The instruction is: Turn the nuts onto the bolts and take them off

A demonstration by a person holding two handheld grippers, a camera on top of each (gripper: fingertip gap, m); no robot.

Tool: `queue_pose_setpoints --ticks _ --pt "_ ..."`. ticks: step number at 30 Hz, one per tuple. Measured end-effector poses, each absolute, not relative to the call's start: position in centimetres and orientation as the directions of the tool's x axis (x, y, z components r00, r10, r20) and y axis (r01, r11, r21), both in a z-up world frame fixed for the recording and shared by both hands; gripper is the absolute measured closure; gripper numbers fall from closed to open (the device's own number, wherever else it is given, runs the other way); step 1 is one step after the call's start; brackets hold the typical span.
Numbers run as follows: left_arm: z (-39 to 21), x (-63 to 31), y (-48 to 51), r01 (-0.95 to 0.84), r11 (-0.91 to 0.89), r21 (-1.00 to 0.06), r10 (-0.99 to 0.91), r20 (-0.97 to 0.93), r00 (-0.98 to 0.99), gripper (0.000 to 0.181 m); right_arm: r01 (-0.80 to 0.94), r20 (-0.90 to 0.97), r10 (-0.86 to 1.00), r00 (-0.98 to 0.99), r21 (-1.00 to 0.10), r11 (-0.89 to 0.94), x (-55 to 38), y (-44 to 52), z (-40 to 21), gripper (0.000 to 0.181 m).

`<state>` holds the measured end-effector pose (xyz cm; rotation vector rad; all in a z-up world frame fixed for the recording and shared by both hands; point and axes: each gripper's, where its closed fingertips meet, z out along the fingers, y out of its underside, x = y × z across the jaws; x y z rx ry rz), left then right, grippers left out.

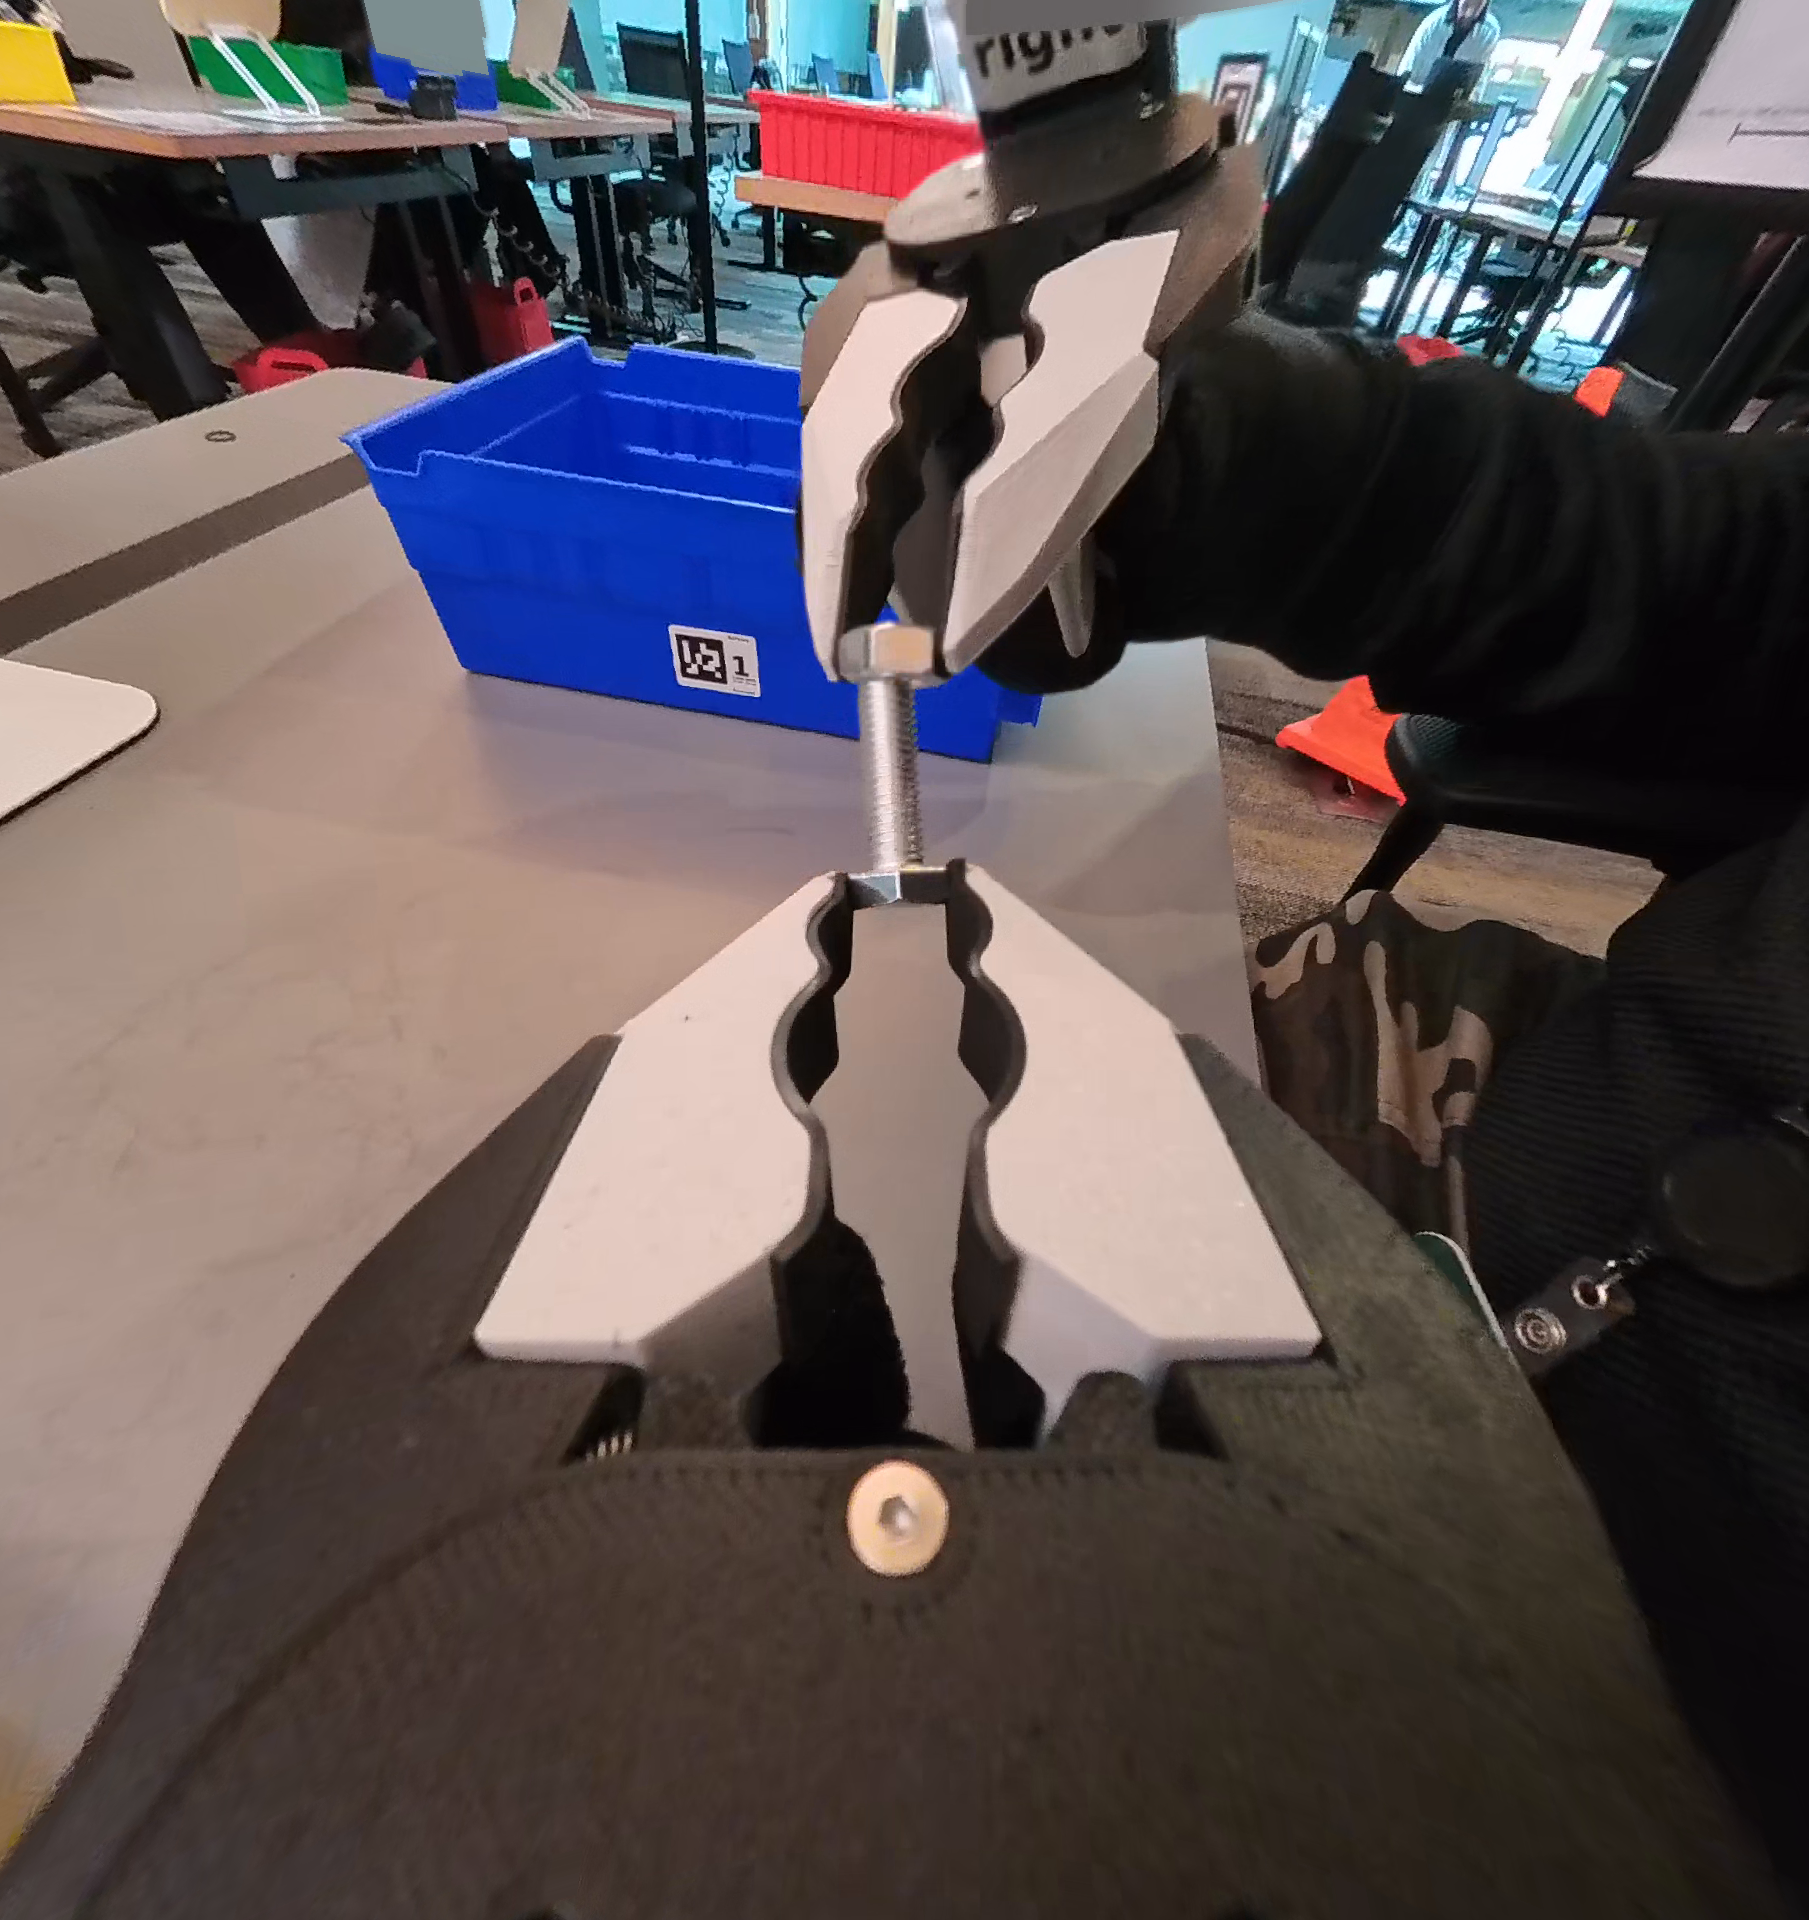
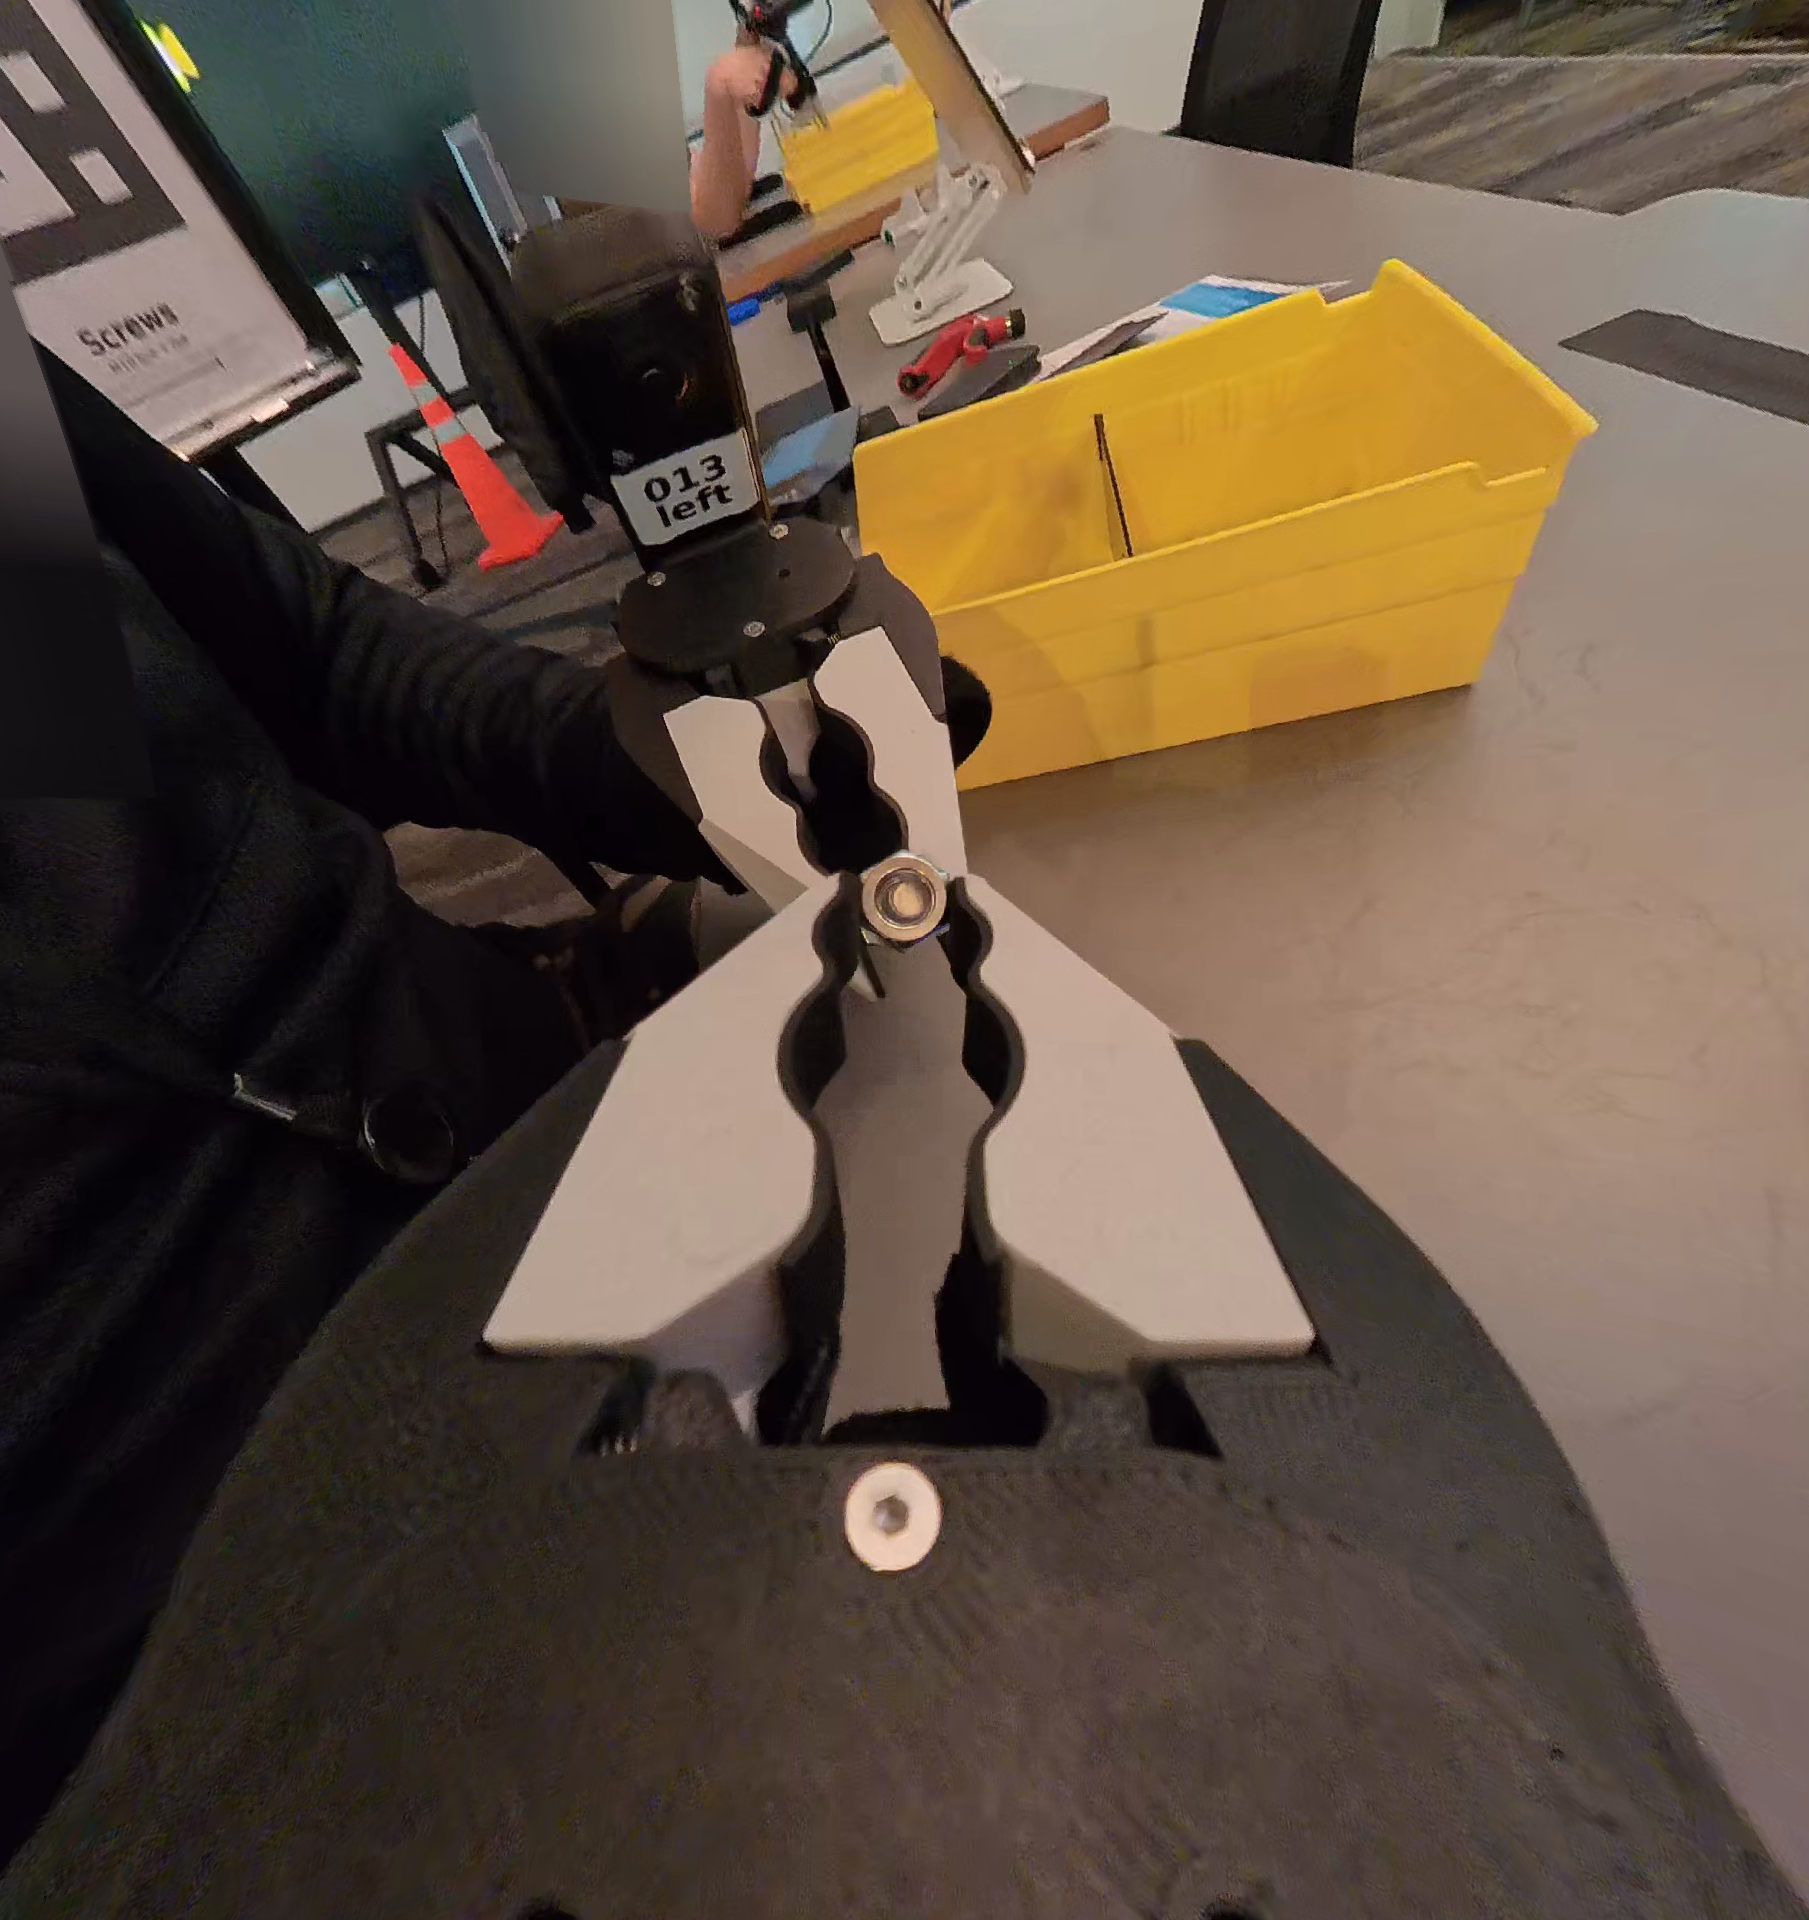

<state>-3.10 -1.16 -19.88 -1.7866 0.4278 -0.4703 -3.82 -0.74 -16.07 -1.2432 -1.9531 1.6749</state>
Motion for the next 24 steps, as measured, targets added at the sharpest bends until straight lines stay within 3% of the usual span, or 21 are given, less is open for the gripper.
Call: queue_pose_setpoints --ticks 7,24 --pt "-19.71 -2.82 -1.23 -0.038 -0.246 -0.968 -0.526 0.100 0.845 0.165 0.417 -0.328 0.731 -0.599 -0.907 -0.065 -3.86 -1.02 -15.97 0.166" --pt "-20.56 -2.39 -1.19 -0.102 -0.258 -0.961 -0.532 0.053 0.845 0.165 0.424 -0.211 0.766 -0.607 -0.901 0.088 -3.57 -1.68 -16.24 0.166"
